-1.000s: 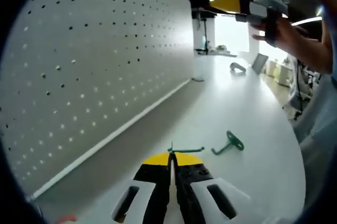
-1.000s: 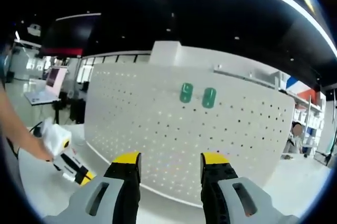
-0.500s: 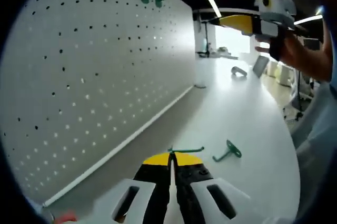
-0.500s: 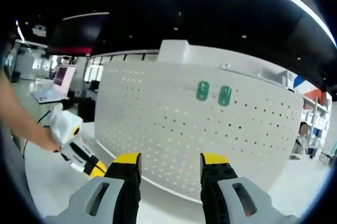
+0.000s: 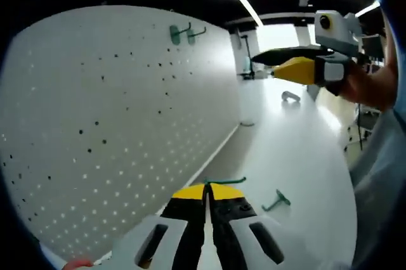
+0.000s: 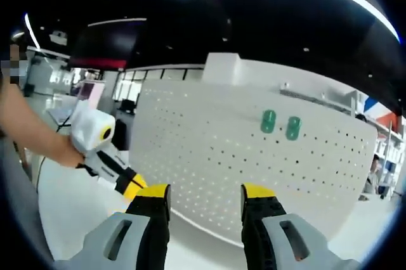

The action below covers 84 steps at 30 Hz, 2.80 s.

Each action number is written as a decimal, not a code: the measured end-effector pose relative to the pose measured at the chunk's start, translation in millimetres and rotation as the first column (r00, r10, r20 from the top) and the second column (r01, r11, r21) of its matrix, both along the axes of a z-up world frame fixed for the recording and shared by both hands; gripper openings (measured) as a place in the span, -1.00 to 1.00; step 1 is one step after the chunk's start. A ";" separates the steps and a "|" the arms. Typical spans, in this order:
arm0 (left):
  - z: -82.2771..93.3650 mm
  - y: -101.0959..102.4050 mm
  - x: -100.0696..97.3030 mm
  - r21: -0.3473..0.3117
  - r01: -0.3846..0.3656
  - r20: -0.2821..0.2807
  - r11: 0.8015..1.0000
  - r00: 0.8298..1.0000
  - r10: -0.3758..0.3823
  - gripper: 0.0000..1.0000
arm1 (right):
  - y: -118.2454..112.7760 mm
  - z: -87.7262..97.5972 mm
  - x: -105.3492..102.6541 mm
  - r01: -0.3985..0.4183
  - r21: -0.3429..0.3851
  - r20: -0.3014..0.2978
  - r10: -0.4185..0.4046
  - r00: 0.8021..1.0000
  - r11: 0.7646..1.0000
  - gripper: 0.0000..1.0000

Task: Insert the hook assembly into the mounting plate slot until the hook locks in place.

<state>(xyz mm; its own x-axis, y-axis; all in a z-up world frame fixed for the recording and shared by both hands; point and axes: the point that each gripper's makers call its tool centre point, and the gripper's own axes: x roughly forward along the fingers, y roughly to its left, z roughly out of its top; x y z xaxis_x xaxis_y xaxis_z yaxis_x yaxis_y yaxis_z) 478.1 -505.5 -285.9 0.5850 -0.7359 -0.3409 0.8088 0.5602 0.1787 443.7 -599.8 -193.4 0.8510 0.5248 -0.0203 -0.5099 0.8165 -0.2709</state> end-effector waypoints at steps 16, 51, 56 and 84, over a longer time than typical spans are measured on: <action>50.9 0.1 -6.6 -0.004 -0.010 0.078 1.000 0.997 0.010 -0.97 | 23.2 0.9 -10.5 -0.071 -0.043 0.013 0.072 0.997 0.997 -0.15; 38.1 -24.4 -14.6 -0.075 -0.013 -0.187 0.997 0.982 -0.001 -0.97 | 54.9 -63.3 1.4 -0.183 -0.357 0.024 0.205 0.979 0.916 -0.54; 36.8 -29.2 -17.4 -0.097 -0.013 -0.230 0.995 0.973 -0.010 -0.97 | 55.8 -61.8 2.3 -0.180 -0.373 0.042 0.211 0.977 0.910 -0.62; 31.9 -40.9 -27.9 -0.170 -0.010 -0.369 0.985 0.928 -0.054 -0.97 | 54.6 -64.6 2.0 -0.181 -0.405 0.048 0.219 0.975 0.896 -0.95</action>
